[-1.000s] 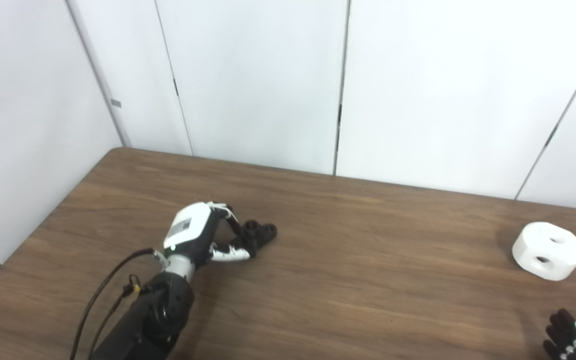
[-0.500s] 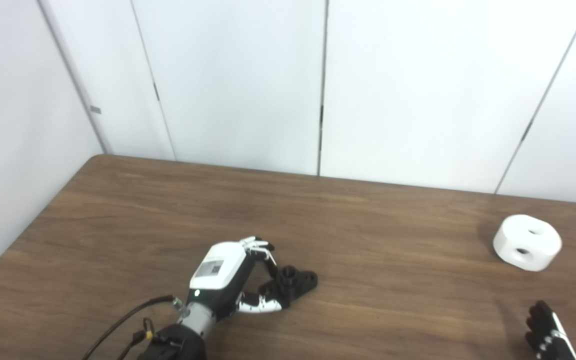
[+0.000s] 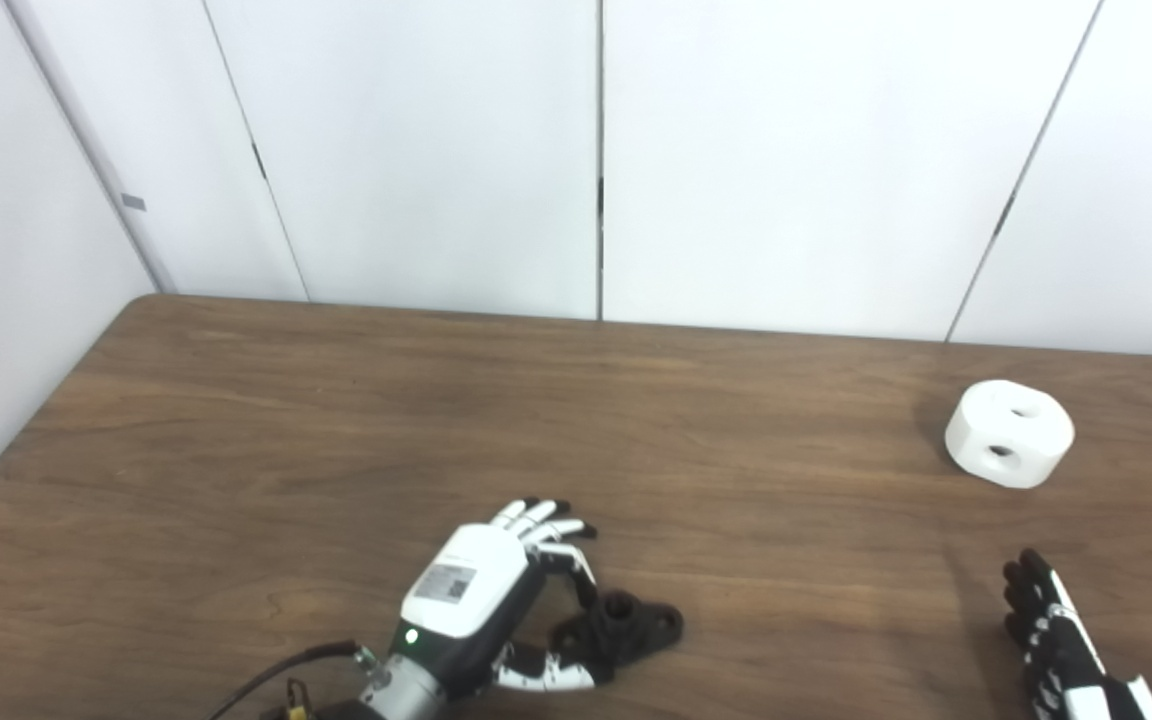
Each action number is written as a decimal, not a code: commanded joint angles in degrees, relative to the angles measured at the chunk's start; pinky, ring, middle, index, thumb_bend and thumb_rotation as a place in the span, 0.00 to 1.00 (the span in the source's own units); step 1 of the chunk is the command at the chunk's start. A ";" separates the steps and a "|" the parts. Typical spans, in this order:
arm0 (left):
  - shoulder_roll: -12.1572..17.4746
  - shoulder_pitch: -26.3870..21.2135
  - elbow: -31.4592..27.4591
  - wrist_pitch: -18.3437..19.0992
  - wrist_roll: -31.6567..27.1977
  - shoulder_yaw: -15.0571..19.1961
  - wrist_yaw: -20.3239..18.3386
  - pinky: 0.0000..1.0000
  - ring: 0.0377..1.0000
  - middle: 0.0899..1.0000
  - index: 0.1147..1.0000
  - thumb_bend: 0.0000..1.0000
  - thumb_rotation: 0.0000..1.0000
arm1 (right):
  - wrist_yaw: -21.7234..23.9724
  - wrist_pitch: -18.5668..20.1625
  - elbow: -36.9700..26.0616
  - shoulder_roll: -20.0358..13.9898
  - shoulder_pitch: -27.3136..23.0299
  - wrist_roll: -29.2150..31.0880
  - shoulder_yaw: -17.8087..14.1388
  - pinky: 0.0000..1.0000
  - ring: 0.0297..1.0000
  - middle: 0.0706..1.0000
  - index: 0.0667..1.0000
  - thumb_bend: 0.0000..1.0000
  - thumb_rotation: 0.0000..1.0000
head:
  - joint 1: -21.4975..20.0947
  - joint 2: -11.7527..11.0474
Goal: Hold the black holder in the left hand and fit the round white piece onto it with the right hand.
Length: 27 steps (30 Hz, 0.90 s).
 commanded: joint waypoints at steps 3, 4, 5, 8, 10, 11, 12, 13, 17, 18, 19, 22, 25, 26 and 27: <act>-0.40 2.20 -2.00 -1.60 1.75 -1.92 -4.21 0.95 0.93 0.82 0.42 0.52 0.05 | 0.28 1.54 -1.39 0.46 1.04 -0.56 0.90 1.00 1.00 0.98 1.00 0.65 1.00 | -0.69 0.53; -0.55 2.59 -2.47 -1.66 1.39 -2.06 -4.79 0.95 0.92 0.82 0.42 0.52 0.05 | 0.24 1.81 -1.61 0.56 1.06 -0.62 0.93 1.00 1.00 0.98 1.00 0.65 1.00 | -1.11 0.80; -0.68 2.91 -2.86 -1.68 1.23 -2.22 -5.37 0.95 0.92 0.82 0.42 0.52 0.05 | 0.18 2.06 -1.78 0.65 1.06 -0.70 0.95 1.00 1.00 0.98 1.00 0.66 0.99 | -1.11 0.80; -0.80 3.66 -3.66 -2.30 1.08 -2.76 -7.04 0.95 0.92 0.82 0.42 0.52 0.05 | 0.02 2.37 -2.38 0.77 1.09 -1.55 1.20 1.00 1.00 0.98 1.00 0.66 1.00 | -1.96 1.35; -0.77 3.94 -3.78 -2.89 0.77 -2.80 -7.92 0.95 0.91 0.82 0.42 0.52 0.05 | -0.08 2.93 -2.97 0.89 1.16 -1.74 1.35 1.00 1.00 0.98 1.00 0.66 1.00 | -2.77 1.89; -0.81 4.06 -3.86 -3.13 0.69 -2.67 -8.32 0.95 0.91 0.82 0.42 0.52 0.05 | -0.13 3.18 -3.20 0.95 1.19 -1.70 1.41 1.00 1.00 0.98 1.00 0.66 1.00 | -3.00 2.01; -0.79 4.13 -3.85 -3.23 0.65 -2.60 -8.96 0.95 0.91 0.82 0.42 0.52 0.05 | -0.20 3.49 -3.49 1.04 1.17 -1.72 1.48 1.00 1.00 0.98 1.00 0.66 1.00 | -3.56 2.32; -0.78 4.18 -3.82 -3.24 0.55 -2.53 -9.60 0.94 0.91 0.82 0.42 0.52 0.05 | -0.22 3.65 -3.64 1.08 1.12 -1.72 1.56 1.00 1.00 0.98 1.00 0.66 1.00 | -3.80 2.50; -0.74 4.27 -3.65 -3.42 0.05 -1.98 -11.05 0.94 0.92 0.82 0.42 0.52 0.05 | -0.39 4.26 -4.08 1.26 0.88 -2.00 1.70 1.00 1.00 0.98 1.00 0.67 1.00 | -4.72 2.98; -0.71 4.25 -3.46 -3.60 -0.08 -1.81 -10.99 0.93 0.92 0.82 0.42 0.52 0.05 | -0.43 4.44 -4.22 1.34 0.80 -2.00 1.71 1.00 1.00 0.98 1.00 0.67 1.00 | -5.09 3.15; -0.74 4.28 -3.24 -3.70 0.04 -1.64 -10.74 0.93 0.92 0.82 0.42 0.52 0.05 | -0.54 4.57 -4.31 1.46 0.75 -2.00 1.68 1.00 1.00 0.98 1.00 0.68 1.00 | -5.09 3.15; -0.75 4.22 -3.05 -3.44 0.50 -1.06 -10.59 0.93 0.91 0.81 0.42 0.52 0.05 | -0.87 4.92 -4.72 1.82 0.58 -1.96 1.50 1.00 1.00 0.98 1.00 0.67 1.00 | -6.26 3.59; -0.68 4.15 -3.14 -2.64 1.59 -0.25 -10.63 0.93 0.91 0.80 0.42 0.52 0.05 | -1.40 6.27 -6.08 2.22 0.39 -1.63 1.08 1.00 1.00 0.98 1.00 0.66 1.00 | -7.17 4.02; -0.64 4.11 -3.15 -2.55 1.98 -0.05 -10.58 0.92 0.90 0.79 0.42 0.52 0.05 | -1.50 6.75 -6.69 2.22 0.28 -1.71 0.96 1.00 1.00 0.98 1.00 0.65 1.00 | -7.34 4.05; -0.61 4.08 -3.13 -2.47 2.35 0.18 -10.52 0.92 0.90 0.79 0.42 0.52 0.05 | -1.57 7.40 -7.53 2.07 0.13 -1.98 0.87 1.00 1.00 0.98 1.00 0.65 1.00 | -7.53 4.06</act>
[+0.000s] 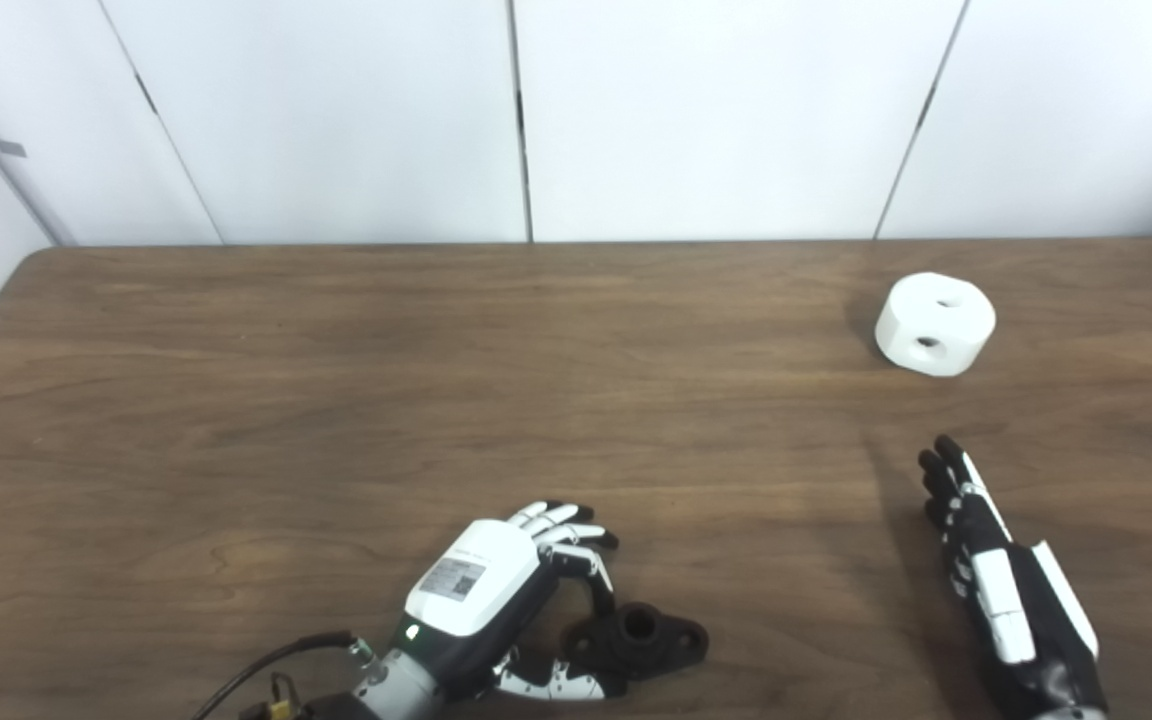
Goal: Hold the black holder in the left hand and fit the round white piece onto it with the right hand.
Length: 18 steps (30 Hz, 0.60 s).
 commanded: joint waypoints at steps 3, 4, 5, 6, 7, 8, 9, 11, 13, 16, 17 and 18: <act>1.29 0.49 0.75 0.71 3.04 1.19 -2.10 0.91 0.90 0.79 0.42 0.52 0.05 | 0.02 3.13 -4.98 -0.74 -0.69 -0.50 -0.46 1.00 1.00 0.98 1.00 0.64 1.00 | -0.79 0.02; 1.27 0.48 0.83 0.77 3.19 1.38 -2.20 0.91 0.90 0.79 0.42 0.52 0.05 | 0.00 3.56 -5.67 -1.12 -0.94 -0.63 -0.81 1.00 1.00 0.98 1.00 0.64 1.00 | -0.85 0.05; 1.24 0.47 0.95 0.70 3.33 1.56 -2.22 0.91 0.90 0.79 0.42 0.52 0.05 | -0.01 4.11 -6.41 -1.50 -1.25 -0.56 -1.26 1.00 1.00 0.98 1.00 0.64 1.00 | -1.03 -0.02; 1.20 0.45 1.09 0.58 3.48 1.71 -2.19 0.91 0.90 0.79 0.42 0.52 0.05 | 0.02 4.61 -7.09 -1.86 -1.57 -0.39 -1.72 1.00 1.00 0.98 1.00 0.64 0.99 | -1.19 -0.06; 1.17 0.42 1.36 0.40 3.60 1.84 -2.03 0.91 0.90 0.79 0.42 0.52 0.05 | 0.00 5.08 -7.85 -2.32 -2.10 -0.27 -2.33 1.00 1.00 0.98 1.00 0.64 0.99 | -1.67 -0.40; 1.18 0.40 1.58 0.23 3.71 1.94 -1.90 0.90 0.90 0.79 0.42 0.52 0.05 | -0.16 6.29 -9.01 -2.75 -2.65 -0.32 -2.97 1.00 1.00 0.98 1.00 0.63 0.98 | -1.67 -0.40; 1.23 0.35 1.87 0.01 3.79 2.05 -1.71 0.90 0.90 0.79 0.42 0.52 0.05 | -0.33 7.70 -10.19 -3.20 -3.29 -0.43 -3.60 1.00 1.00 0.98 1.00 0.63 0.97 | -1.87 -0.80; 1.43 0.25 2.82 -0.72 4.17 2.18 -1.00 0.89 0.90 0.79 0.42 0.52 0.05 | -0.54 9.50 -11.55 -4.27 -4.66 -0.95 -4.75 1.00 1.00 0.99 1.00 0.60 0.93 | -2.71 -1.66; 1.48 0.31 3.57 -1.28 4.48 2.39 -0.69 0.89 0.89 0.79 0.42 0.52 0.05 | -0.78 10.57 -11.69 -5.55 -6.49 -2.20 -5.79 1.00 1.00 0.99 1.00 0.58 0.89 | -3.82 -2.59; 1.63 0.42 4.03 -1.54 4.59 2.64 -0.97 0.89 0.89 0.79 0.42 0.52 0.05 | -1.50 11.47 -10.68 -7.10 -9.90 -5.66 -6.53 0.99 0.99 0.97 0.99 0.59 0.77 | -5.42 -3.61; 1.72 0.42 4.01 -1.41 4.45 2.71 -1.30 0.90 0.90 0.79 0.42 0.52 0.05 | -1.82 11.68 -10.10 -7.65 -11.17 -7.78 -6.44 0.98 0.99 0.96 0.99 0.60 0.73 | -5.58 -3.72; 1.80 0.45 4.05 -1.37 4.24 2.82 -1.45 0.90 0.90 0.79 0.42 0.52 0.05 | -2.21 12.16 -9.57 -8.04 -12.41 -10.18 -6.26 0.96 0.98 0.95 0.98 0.62 0.70 | -6.07 -4.12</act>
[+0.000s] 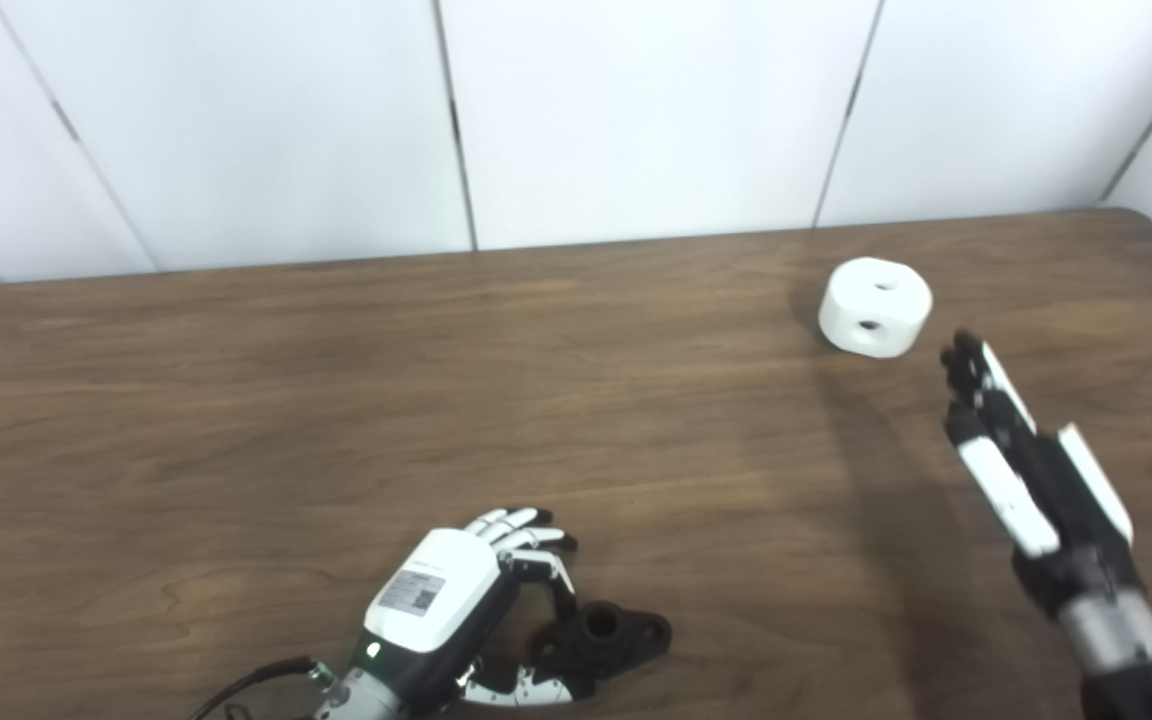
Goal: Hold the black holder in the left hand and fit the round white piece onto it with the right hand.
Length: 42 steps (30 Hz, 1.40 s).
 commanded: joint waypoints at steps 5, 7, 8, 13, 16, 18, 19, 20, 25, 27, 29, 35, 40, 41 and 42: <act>2.65 0.67 3.74 0.01 0.88 1.96 -0.98 0.88 0.88 0.78 0.42 0.52 0.05 | -2.48 4.05 1.70 -3.08 -7.03 -17.17 2.17 0.93 0.94 0.92 0.95 0.70 0.50 | -2.15 -1.31; 2.99 0.87 4.65 -1.00 0.43 2.57 -0.39 0.87 0.88 0.78 0.42 0.52 0.05 | -2.18 6.28 3.02 -4.01 -9.62 -22.22 3.22 0.92 0.94 0.92 0.93 0.76 0.47 | -3.55 -1.88; 3.11 0.96 5.06 -1.53 0.22 2.84 -0.09 0.87 0.88 0.78 0.42 0.52 0.05 | -1.89 7.07 3.92 -4.41 -10.96 -23.72 3.43 0.92 0.95 0.92 0.92 0.76 0.46 | -3.55 -1.88; 3.71 1.40 6.37 -3.39 -0.58 4.09 0.43 0.87 0.87 0.78 0.42 0.52 0.05 | -0.46 7.82 10.57 -6.11 -18.37 -28.04 3.56 0.94 0.99 0.92 0.90 0.80 0.40 | -5.94 -2.75; 4.04 1.67 7.11 -4.24 -0.88 4.59 0.77 0.88 0.88 0.78 0.42 0.52 0.05 | 0.33 7.84 14.19 -6.62 -21.79 -29.11 3.42 0.95 1.00 0.93 0.89 0.81 0.37 | -6.88 -3.25; 4.20 1.83 7.64 -4.89 -1.14 4.85 1.09 0.88 0.88 0.78 0.42 0.52 0.05 | 0.94 7.86 16.66 -6.97 -23.88 -29.35 3.11 0.95 1.00 0.94 0.89 0.82 0.36 | -7.23 -3.42; 4.34 1.91 7.90 -5.20 -1.36 4.99 1.24 0.88 0.88 0.78 0.42 0.52 0.05 | 1.25 7.86 17.84 -7.27 -24.87 -29.66 3.15 0.95 1.00 0.94 0.88 0.81 0.35 | -7.55 -3.59; 4.43 1.97 8.15 -5.48 -1.54 5.09 1.39 0.88 0.88 0.78 0.42 0.52 0.05 | 1.58 7.86 18.98 -7.64 -25.80 -29.99 3.24 0.94 1.00 0.94 0.88 0.81 0.35 | -7.55 -3.59; 4.78 2.26 8.94 -6.29 -2.32 5.68 1.19 0.90 0.89 0.79 0.42 0.52 0.05 | 2.89 7.79 24.32 -9.50 -29.92 -31.63 4.42 0.88 1.00 0.95 0.87 0.82 0.33 | -8.03 -4.12; 4.82 2.28 8.83 -6.11 -2.25 5.71 0.92 0.90 0.89 0.79 0.42 0.52 0.05 | 2.83 7.60 26.78 -10.40 -31.49 -31.73 5.15 0.89 1.00 0.94 0.87 0.82 0.31 | -8.03 -4.21; 4.86 2.28 8.72 -5.92 -2.24 5.69 0.70 0.90 0.89 0.80 0.42 0.52 0.05 | 2.84 7.61 29.00 -11.10 -32.90 -31.96 5.78 0.91 1.00 0.93 0.86 0.82 0.30 | -8.03 -4.21; 4.85 2.43 8.78 -6.07 -2.27 5.72 1.01 0.90 0.89 0.79 0.42 0.52 0.05 | 4.60 7.85 33.77 -12.50 -35.83 -33.49 7.63 0.95 1.00 0.94 0.83 0.85 0.31 | -7.84 -4.43; 4.76 2.41 8.62 -5.85 -1.95 5.79 1.01 0.89 0.88 0.79 0.42 0.52 0.05 | 8.53 7.89 35.22 -13.01 -37.27 -36.23 8.27 0.98 1.00 0.94 0.81 0.87 0.33 | -7.80 -4.47; 4.73 2.41 8.60 -5.83 -1.96 5.81 1.00 0.89 0.88 0.79 0.42 0.52 0.05 | 8.91 7.88 35.33 -13.03 -37.41 -36.49 8.28 0.98 1.00 0.94 0.80 0.87 0.33 | -7.80 -4.47; 4.67 2.39 8.70 -5.94 -2.10 5.89 1.19 0.89 0.88 0.79 0.42 0.52 0.05 | 9.42 7.88 35.51 -13.05 -37.59 -36.82 8.40 0.98 1.00 0.94 0.80 0.88 0.33 | -7.77 -4.49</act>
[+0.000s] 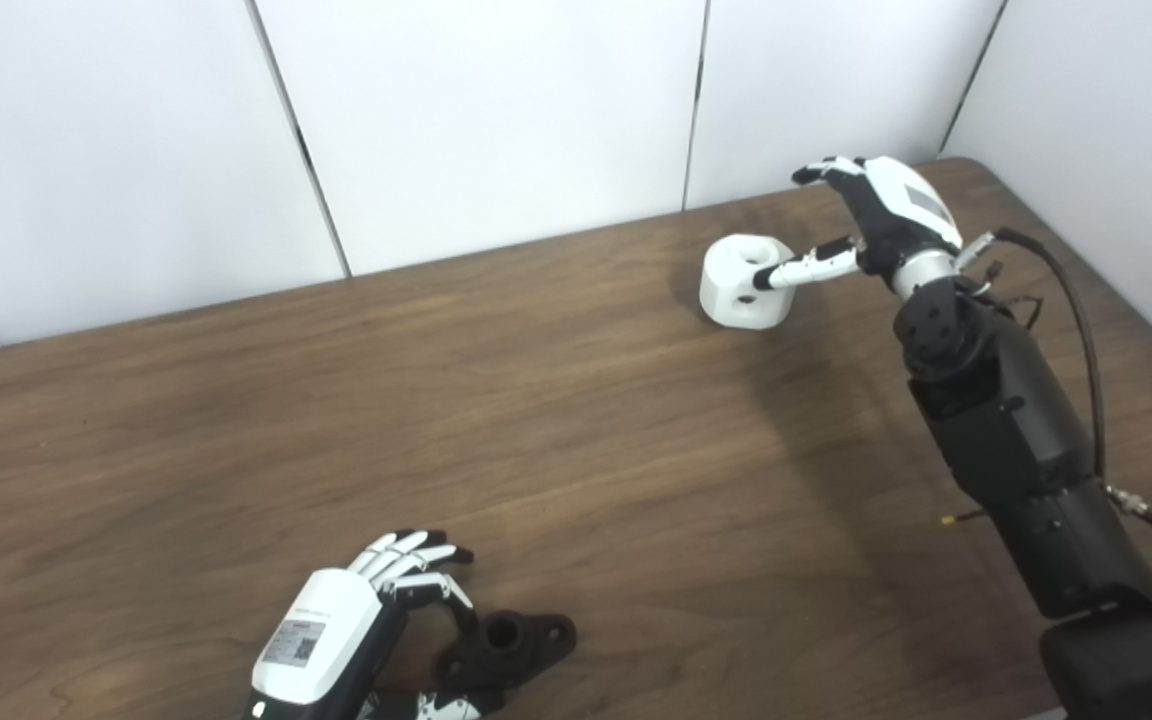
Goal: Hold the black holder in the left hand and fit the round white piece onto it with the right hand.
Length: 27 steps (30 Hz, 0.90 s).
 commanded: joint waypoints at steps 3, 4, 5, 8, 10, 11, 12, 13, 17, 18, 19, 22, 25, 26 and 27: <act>2.83 2.06 3.38 2.69 2.66 1.19 -1.98 0.88 0.88 0.79 0.42 0.52 0.05 | 1.25 -0.30 -0.64 -1.80 -3.53 -2.21 -0.25 0.98 1.00 0.94 0.80 0.89 0.32 | 0.10 0.04; 2.82 2.03 3.37 2.72 2.67 1.20 -2.04 0.88 0.88 0.79 0.42 0.52 0.05 | 1.78 -0.30 -0.49 -1.68 -3.69 -2.66 -0.26 0.98 1.00 0.94 0.80 0.89 0.32 | 0.16 0.04; 2.81 2.00 3.33 2.78 2.63 1.24 -2.14 0.88 0.88 0.79 0.42 0.52 0.05 | 2.28 -0.30 -0.38 -1.57 -3.85 -3.03 -0.29 0.98 1.00 0.94 0.80 0.89 0.32 | 0.16 0.04; 2.65 2.02 3.02 3.16 2.40 1.43 -2.43 0.88 0.88 0.79 0.42 0.52 0.05 | 4.00 -0.30 -0.04 -1.47 -4.33 -4.13 -0.08 0.99 1.00 0.94 0.80 0.89 0.32 | 0.32 0.09; 2.55 2.05 2.92 3.31 2.37 1.56 -2.47 0.88 0.88 0.79 0.42 0.52 0.05 | 4.97 -0.30 0.24 -1.40 -4.60 -4.76 0.12 1.00 1.00 0.94 0.80 0.88 0.32 | 0.33 0.13; 2.50 2.03 3.01 3.24 2.47 1.59 -2.32 0.88 0.88 0.79 0.42 0.52 0.05 | 5.28 -0.30 0.38 -1.30 -4.69 -4.94 0.14 1.00 1.00 0.94 0.80 0.89 0.32 | 0.35 0.10; 2.44 2.00 3.07 3.18 2.51 1.61 -2.21 0.88 0.88 0.79 0.42 0.52 0.05 | 5.52 -0.30 0.52 -1.17 -4.75 -5.05 0.10 1.00 1.00 0.94 0.80 0.89 0.33 | 0.39 0.09; 2.39 1.98 3.12 3.10 2.50 1.62 -2.11 0.87 0.87 0.79 0.42 0.52 0.05 | 5.69 -0.30 0.60 -1.05 -4.76 -5.14 0.05 1.00 1.00 0.94 0.80 0.89 0.33 | 0.43 0.15; 2.22 1.96 2.88 3.21 2.50 1.71 -2.23 0.87 0.87 0.78 0.42 0.52 0.05 | 6.37 -0.30 1.21 -0.68 -4.90 -5.80 0.16 1.00 1.00 0.93 0.80 0.89 0.33 | 0.55 0.16; 2.18 1.97 2.85 3.23 2.50 1.74 -2.25 0.87 0.87 0.78 0.42 0.52 0.05 | 6.48 -0.30 1.30 -0.64 -4.91 -5.88 0.17 1.00 1.00 0.93 0.80 0.89 0.33 | 0.58 0.16; 2.15 1.95 2.82 3.24 2.45 1.76 -2.33 0.87 0.87 0.78 0.42 0.52 0.05 | 6.46 -0.30 1.55 -0.71 -4.94 -5.83 0.34 1.00 1.00 0.93 0.80 0.88 0.33 | 0.62 0.14; 2.04 1.90 2.67 3.39 2.26 1.85 -2.62 0.87 0.87 0.78 0.42 0.52 0.05 | 6.25 -0.32 2.67 -0.98 -5.23 -5.62 0.99 0.99 1.00 0.93 0.79 0.88 0.34 | 0.72 0.14; 1.95 1.88 2.42 3.48 2.56 1.87 -2.64 0.86 0.87 0.78 0.42 0.52 0.05 | 5.81 -0.35 3.56 -1.32 -5.53 -5.11 1.74 0.99 1.00 0.93 0.79 0.87 0.34 | 0.88 0.17; 1.93 1.88 2.31 3.57 2.63 1.89 -2.70 0.86 0.86 0.78 0.42 0.52 0.05 | 5.62 -0.37 3.86 -1.41 -5.65 -5.08 2.06 0.99 1.00 0.93 0.78 0.87 0.34 | 0.88 0.17; 1.94 1.87 2.24 3.61 2.60 1.91 -2.78 0.86 0.86 0.78 0.42 0.52 0.05 | 5.33 -0.41 4.13 -1.50 -5.76 -4.95 2.37 0.99 1.00 0.92 0.78 0.87 0.34 | 0.88 0.17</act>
